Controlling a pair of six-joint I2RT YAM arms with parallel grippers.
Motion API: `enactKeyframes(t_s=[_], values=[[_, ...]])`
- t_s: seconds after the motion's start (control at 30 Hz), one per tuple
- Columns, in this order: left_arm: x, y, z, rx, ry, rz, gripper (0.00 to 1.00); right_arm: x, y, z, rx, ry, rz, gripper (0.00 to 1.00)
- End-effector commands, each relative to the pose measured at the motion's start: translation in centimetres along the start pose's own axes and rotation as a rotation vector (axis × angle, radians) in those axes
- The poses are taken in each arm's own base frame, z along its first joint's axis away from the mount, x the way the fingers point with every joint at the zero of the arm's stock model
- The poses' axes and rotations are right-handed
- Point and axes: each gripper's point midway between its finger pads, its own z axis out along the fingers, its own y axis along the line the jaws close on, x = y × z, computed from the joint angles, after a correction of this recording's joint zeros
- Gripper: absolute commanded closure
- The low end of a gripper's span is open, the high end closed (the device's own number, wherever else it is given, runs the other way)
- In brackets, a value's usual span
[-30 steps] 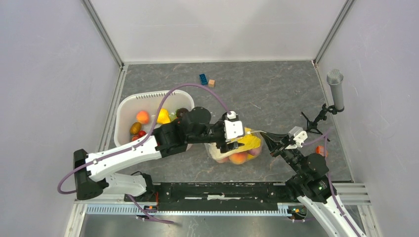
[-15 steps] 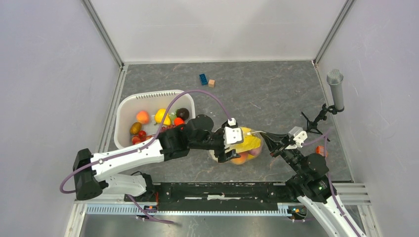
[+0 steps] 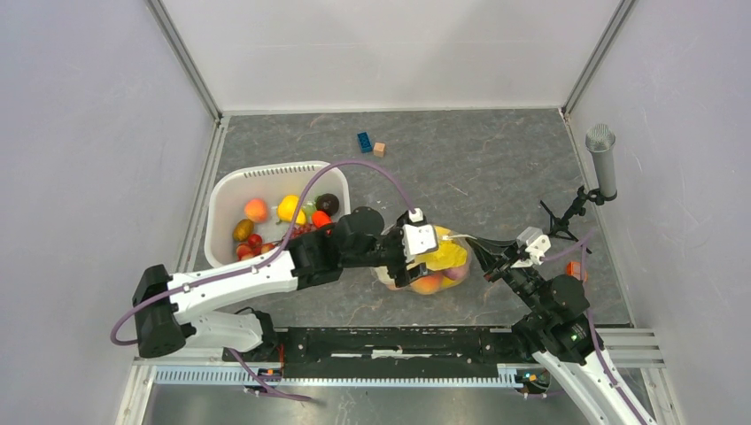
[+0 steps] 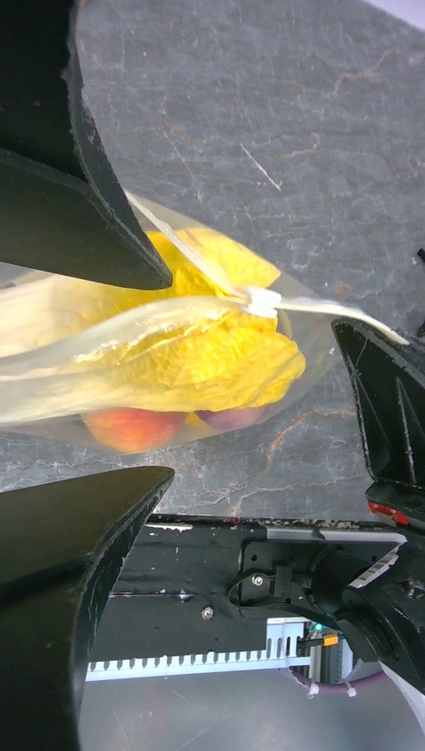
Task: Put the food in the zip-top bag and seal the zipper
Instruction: Zip the zipper food storage bag at the center of the board.
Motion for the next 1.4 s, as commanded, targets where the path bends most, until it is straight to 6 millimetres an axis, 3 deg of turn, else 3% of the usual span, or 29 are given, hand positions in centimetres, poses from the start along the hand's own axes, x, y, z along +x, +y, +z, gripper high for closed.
enactKeyframes(t_s=[0.0, 0.13, 0.4, 0.7, 0.8, 0.93, 1.03, 1.13, 1.2, 1.37], values=[[-3.5, 1.2, -2.3, -0.082, -0.133, -0.006, 0.2, -3.4, 0.5, -0.7, -0.015, -0.114, -0.016, 1.0], [-3.4, 1.0, -2.4, -0.083, -0.171, 0.022, 0.18, -3.6, 0.5, -0.7, -0.014, -0.126, -0.015, 1.0], [-0.8, -1.3, 0.5, 0.067, -0.058, -0.032, 0.2, -4.5, 0.6, -1.0, -0.017, -0.147, -0.013, 1.0], [1.1, 0.0, 2.1, 0.004, -0.005, -0.019, 0.18, -5.2, 1.2, -1.4, -0.046, -0.167, -0.01, 1.0], [2.0, -1.1, 3.1, 0.069, 0.019, -0.038, 0.18, -5.4, 1.4, -1.4, -0.06, -0.177, -0.008, 1.0], [4.7, -3.4, 4.6, 0.18, 0.11, -0.088, 0.23, -5.4, 1.6, -1.2, -0.07, -0.176, -0.014, 1.0], [7.2, -5.4, 4.7, 0.254, 0.174, -0.114, 0.24, -5.4, 1.5, -1.2, -0.063, -0.167, -0.02, 1.0], [8.6, -5.7, 4.3, 0.248, 0.223, -0.142, 0.24, -5.3, 1.1, -1.2, -0.045, -0.164, -0.022, 1.0], [8.2, -5.3, 3.9, 0.22, 0.21, -0.136, 0.24, -5.2, 0.7, -1.2, -0.022, -0.164, -0.021, 1.0], [3.8, -2.7, 2.1, 0.094, 0.119, -0.088, 0.21, -5.3, 0.2, -1.2, 0.007, -0.171, -0.02, 1.0]])
